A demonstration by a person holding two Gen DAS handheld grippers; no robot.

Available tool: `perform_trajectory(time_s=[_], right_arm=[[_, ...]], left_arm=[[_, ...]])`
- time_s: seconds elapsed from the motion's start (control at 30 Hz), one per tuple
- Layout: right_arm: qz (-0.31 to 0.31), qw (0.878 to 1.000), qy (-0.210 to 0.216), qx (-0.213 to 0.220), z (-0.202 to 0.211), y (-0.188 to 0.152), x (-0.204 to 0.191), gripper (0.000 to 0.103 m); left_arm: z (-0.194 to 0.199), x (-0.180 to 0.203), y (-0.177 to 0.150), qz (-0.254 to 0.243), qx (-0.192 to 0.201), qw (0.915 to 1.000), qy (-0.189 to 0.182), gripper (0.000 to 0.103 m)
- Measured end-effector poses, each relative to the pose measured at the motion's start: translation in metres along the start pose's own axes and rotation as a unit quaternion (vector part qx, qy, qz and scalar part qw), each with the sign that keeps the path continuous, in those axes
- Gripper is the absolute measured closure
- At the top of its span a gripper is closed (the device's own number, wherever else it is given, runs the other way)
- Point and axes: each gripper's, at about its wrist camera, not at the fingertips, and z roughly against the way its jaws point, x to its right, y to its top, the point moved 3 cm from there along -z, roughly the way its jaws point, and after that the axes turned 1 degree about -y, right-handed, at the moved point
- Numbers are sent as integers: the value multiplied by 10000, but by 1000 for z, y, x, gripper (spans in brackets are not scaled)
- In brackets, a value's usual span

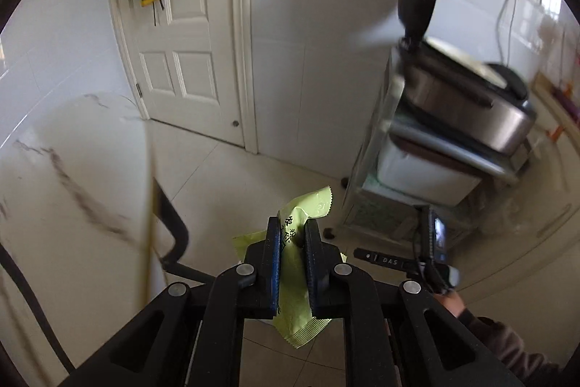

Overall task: Collect trash
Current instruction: 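Carry the green packet over the blue bin and open the left tool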

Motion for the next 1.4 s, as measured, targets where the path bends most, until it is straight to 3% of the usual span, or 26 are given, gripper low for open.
perform_trajectory(time_s=[0.17,0.4,0.53,0.7,0.8,0.87,0.93,0.97,1.1,1.17,1.3,1.33,1.4], right_arm=[[-251,9995,-137,-147,-20,-7,18,29],[-441,9960,-581,-516,-79,-15,39,29],[-239,9910,-1031,-824,-121,-20,48,31],[-347,9838,-1182,-1304,-158,-30,60,40],[-197,9802,-1217,-1549,-172,-37,60,58],[-190,9789,-1200,-1643,-176,-40,61,77],[-139,9783,-1219,-1668,-178,-43,61,86],[-79,9776,-1295,-1658,-178,-43,61,86],[-135,9784,-1254,-1636,-175,-44,61,86],[-138,9783,-1264,-1634,-175,-44,62,86],[-181,9778,-1283,-1646,-177,-43,60,84],[-221,9775,-1317,-1632,-175,-43,60,80],[-248,9769,-1424,-1576,-168,-40,59,63]], left_arm=[[-113,-3,-39,205,-959,9951,110,95],[-259,-40,-98,371,-2121,9760,336,95],[-310,-61,-120,554,-2570,9638,435,95],[-362,-66,-131,448,-2912,9538,582,94],[-384,-67,-136,444,-3007,9497,750,89],[-405,-64,-140,498,-3100,9465,743,88],[-413,-65,-141,501,-3139,9449,784,84],[-415,-66,-140,504,-3118,9454,806,76],[-416,-69,-137,541,-3065,9470,792,63],[-414,-70,-134,543,-3026,9480,821,46],[-387,-67,-129,467,-2929,9504,939,38],[-383,-65,-129,460,-2915,9505,968,37],[-362,-60,-128,490,-2813,9534,971,37]])
